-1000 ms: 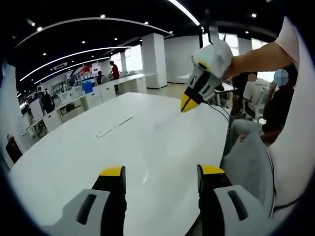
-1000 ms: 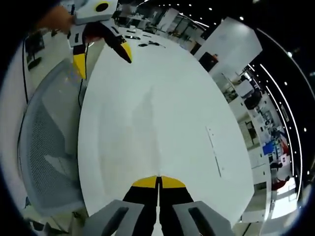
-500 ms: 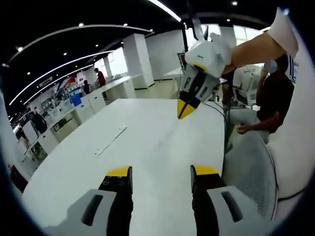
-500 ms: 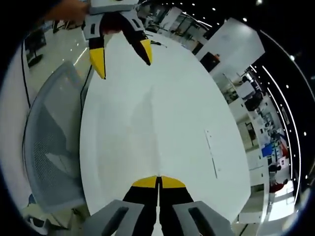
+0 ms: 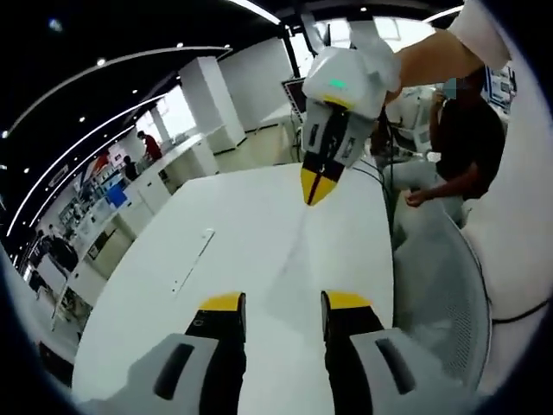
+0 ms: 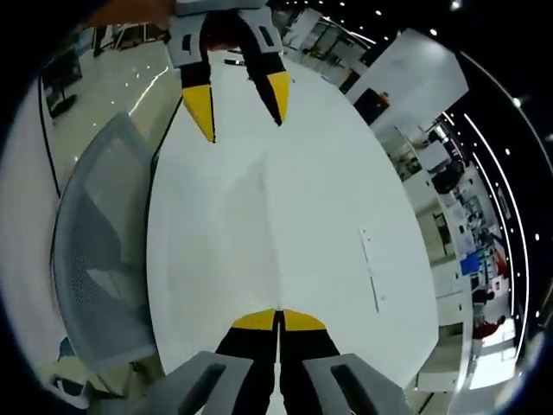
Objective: Arrange the food packaging bags into a neat stack by flattening each bag and aligning their edges.
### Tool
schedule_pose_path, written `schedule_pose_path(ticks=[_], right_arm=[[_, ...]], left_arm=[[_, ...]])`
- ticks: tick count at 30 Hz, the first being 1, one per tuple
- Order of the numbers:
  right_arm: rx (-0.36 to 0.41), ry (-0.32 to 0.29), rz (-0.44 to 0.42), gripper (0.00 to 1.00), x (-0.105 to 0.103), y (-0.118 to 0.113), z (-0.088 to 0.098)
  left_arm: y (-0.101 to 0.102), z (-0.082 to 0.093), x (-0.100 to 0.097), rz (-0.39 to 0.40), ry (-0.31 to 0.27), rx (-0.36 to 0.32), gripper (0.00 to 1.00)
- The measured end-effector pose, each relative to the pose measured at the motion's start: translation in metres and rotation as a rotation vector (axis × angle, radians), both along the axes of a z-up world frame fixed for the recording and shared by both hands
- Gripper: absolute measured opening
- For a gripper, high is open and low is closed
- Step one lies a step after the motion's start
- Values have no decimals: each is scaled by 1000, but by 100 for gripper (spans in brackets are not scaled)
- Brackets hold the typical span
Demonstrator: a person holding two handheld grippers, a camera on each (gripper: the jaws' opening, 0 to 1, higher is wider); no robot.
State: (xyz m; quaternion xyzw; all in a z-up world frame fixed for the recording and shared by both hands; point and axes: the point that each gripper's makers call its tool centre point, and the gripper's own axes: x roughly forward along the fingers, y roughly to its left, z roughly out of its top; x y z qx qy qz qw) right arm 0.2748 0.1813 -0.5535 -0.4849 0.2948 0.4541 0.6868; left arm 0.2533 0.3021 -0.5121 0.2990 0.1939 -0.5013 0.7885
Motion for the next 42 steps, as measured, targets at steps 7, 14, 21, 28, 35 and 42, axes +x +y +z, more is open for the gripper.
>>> schedule_pose_path(ticks=[7, 14, 21, 28, 35, 42], right_arm=[[-22, 0, 5, 0, 0, 0, 5], [-36, 3, 12, 0, -3, 1, 13], [-40, 7, 14, 0, -4, 2, 16], [-47, 15, 13, 0, -9, 3, 20], [-48, 23, 13, 0, -11, 4, 21], [-48, 24, 17, 0, -13, 6, 21]], left_arm=[[-2, 3, -2, -45, 1, 56, 24], [-3, 3, 2, -85, 3, 110, 23], [-6, -1, 6, -115, 27, 162, 21], [-5, -6, 7, -141, 60, 214, 15], [-5, -7, 5, -158, 80, 248, 8], [-3, -13, 13, -161, 82, 275, 10]])
